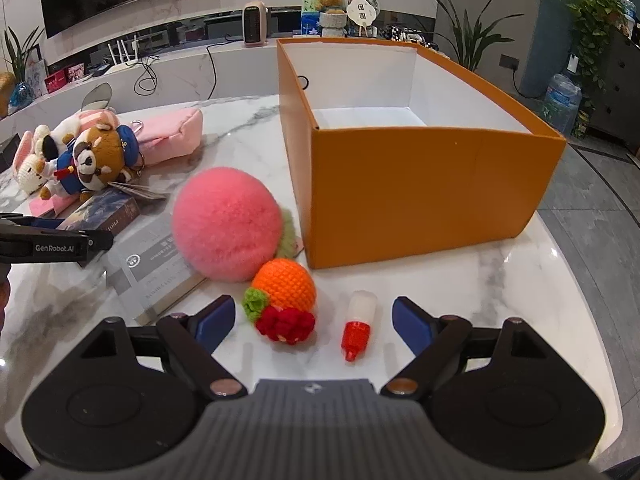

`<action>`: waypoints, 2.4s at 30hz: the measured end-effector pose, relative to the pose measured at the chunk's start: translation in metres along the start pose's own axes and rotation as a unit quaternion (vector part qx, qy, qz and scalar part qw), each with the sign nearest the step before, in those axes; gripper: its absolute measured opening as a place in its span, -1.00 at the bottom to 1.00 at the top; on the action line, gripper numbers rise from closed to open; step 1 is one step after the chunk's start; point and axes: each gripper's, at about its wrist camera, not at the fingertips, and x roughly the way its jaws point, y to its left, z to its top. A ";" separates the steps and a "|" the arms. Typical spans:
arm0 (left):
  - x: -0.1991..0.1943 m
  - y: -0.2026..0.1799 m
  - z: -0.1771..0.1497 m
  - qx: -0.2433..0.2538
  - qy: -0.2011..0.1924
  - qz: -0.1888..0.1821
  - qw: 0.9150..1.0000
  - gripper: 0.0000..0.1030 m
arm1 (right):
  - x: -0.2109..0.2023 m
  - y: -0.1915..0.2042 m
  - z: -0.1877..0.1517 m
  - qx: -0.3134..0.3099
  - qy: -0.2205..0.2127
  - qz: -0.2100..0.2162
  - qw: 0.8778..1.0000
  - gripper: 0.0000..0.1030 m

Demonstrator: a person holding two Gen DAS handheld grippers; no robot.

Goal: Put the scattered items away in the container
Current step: 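Grasp the dark book with the left tool while the right tool grasps the crocheted orange fruit, then carry the dark book and orange fruit over the orange box with both tools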

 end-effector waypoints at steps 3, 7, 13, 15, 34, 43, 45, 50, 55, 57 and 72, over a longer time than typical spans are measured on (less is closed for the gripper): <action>-0.004 0.005 -0.002 -0.005 0.001 -0.005 1.000 0.48 | -0.002 0.003 -0.001 -0.004 -0.005 0.005 1.000 0.70; -0.012 0.012 -0.006 -0.016 0.003 -0.021 1.000 0.44 | -0.005 0.007 0.000 -0.010 -0.013 0.011 1.000 0.70; -0.032 0.022 -0.012 -0.021 -0.004 -0.029 0.999 0.38 | -0.006 0.016 0.002 -0.023 -0.015 0.024 0.999 0.65; -0.042 0.027 -0.013 -0.027 -0.008 -0.036 0.999 0.36 | -0.006 0.020 0.002 -0.026 -0.013 0.030 0.999 0.54; -0.079 0.042 -0.018 -0.056 -0.034 -0.075 0.995 0.33 | 0.033 0.038 0.007 -0.041 0.023 -0.020 0.999 0.27; -0.085 0.040 -0.018 -0.059 -0.040 -0.081 0.994 0.33 | 0.032 0.036 0.005 -0.037 0.037 -0.009 0.999 -0.04; -0.087 0.040 -0.017 -0.059 -0.041 -0.081 0.994 0.33 | 0.027 0.037 0.004 -0.037 0.035 -0.003 0.999 -0.04; -0.088 0.041 -0.017 -0.063 -0.041 -0.079 0.994 0.33 | 0.017 0.040 0.002 -0.041 0.033 0.015 0.998 -0.04; -0.091 0.038 -0.013 -0.059 -0.043 -0.075 0.994 0.33 | 0.003 0.048 0.008 -0.046 0.021 0.040 0.998 -0.05; -0.093 0.035 -0.009 -0.056 -0.045 -0.076 0.994 0.33 | -0.006 0.052 0.014 -0.050 0.011 0.051 0.997 -0.05; -0.106 -0.013 0.064 -0.005 -0.066 -0.134 0.989 0.33 | -0.062 0.025 0.076 -0.056 -0.061 0.079 0.993 -0.05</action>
